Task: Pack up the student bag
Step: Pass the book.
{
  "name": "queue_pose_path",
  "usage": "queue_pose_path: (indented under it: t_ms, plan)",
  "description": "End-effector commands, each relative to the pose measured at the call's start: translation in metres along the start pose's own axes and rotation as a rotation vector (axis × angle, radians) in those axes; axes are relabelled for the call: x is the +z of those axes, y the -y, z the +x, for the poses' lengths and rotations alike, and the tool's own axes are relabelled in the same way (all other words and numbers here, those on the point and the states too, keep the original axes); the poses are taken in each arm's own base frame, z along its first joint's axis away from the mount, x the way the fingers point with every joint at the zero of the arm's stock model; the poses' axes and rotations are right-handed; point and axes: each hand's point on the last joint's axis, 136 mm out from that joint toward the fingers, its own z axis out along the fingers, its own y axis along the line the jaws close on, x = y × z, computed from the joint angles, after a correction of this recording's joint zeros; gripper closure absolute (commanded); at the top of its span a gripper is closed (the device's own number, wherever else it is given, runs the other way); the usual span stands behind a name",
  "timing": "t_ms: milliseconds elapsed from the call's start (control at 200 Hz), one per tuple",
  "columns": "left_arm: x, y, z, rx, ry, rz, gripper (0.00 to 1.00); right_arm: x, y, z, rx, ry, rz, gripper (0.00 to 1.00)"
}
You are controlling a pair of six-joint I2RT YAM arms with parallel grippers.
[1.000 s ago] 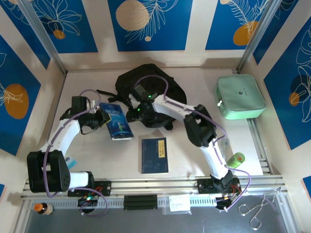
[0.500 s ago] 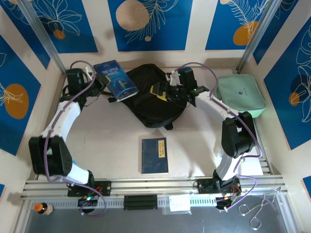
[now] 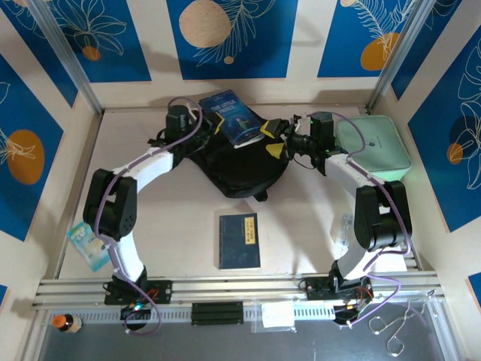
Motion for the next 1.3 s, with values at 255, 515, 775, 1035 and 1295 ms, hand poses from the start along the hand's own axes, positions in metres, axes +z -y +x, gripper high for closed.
queue_pose_path:
  t_ms: [255, 515, 775, 1035, 1295]
  plan:
    - [0.029, 0.039, 0.018, -0.066, 0.079, 0.175, 1.00, 0.007, -0.003, 0.008, 0.094, -0.023, -0.079, 0.12]
    - [0.026, 0.038, 0.024, -0.106, 0.062, 0.224, 1.00, 0.021, 0.013, -0.004, 0.137, 0.037, -0.066, 0.14]
    - [0.024, 0.035, 0.028, -0.155, 0.037, 0.260, 1.00, 0.042, 0.013, -0.007, 0.161, 0.056, -0.104, 0.16]
    - [0.027, 0.030, 0.034, -0.168, 0.005, 0.197, 1.00, 0.039, 0.004, -0.027, 0.143, 0.188, -0.198, 0.34]
    - [0.031, 0.011, 0.045, -0.159, -0.040, 0.135, 1.00, 0.033, 0.002, -0.035, 0.125, 0.204, -0.187, 0.56]
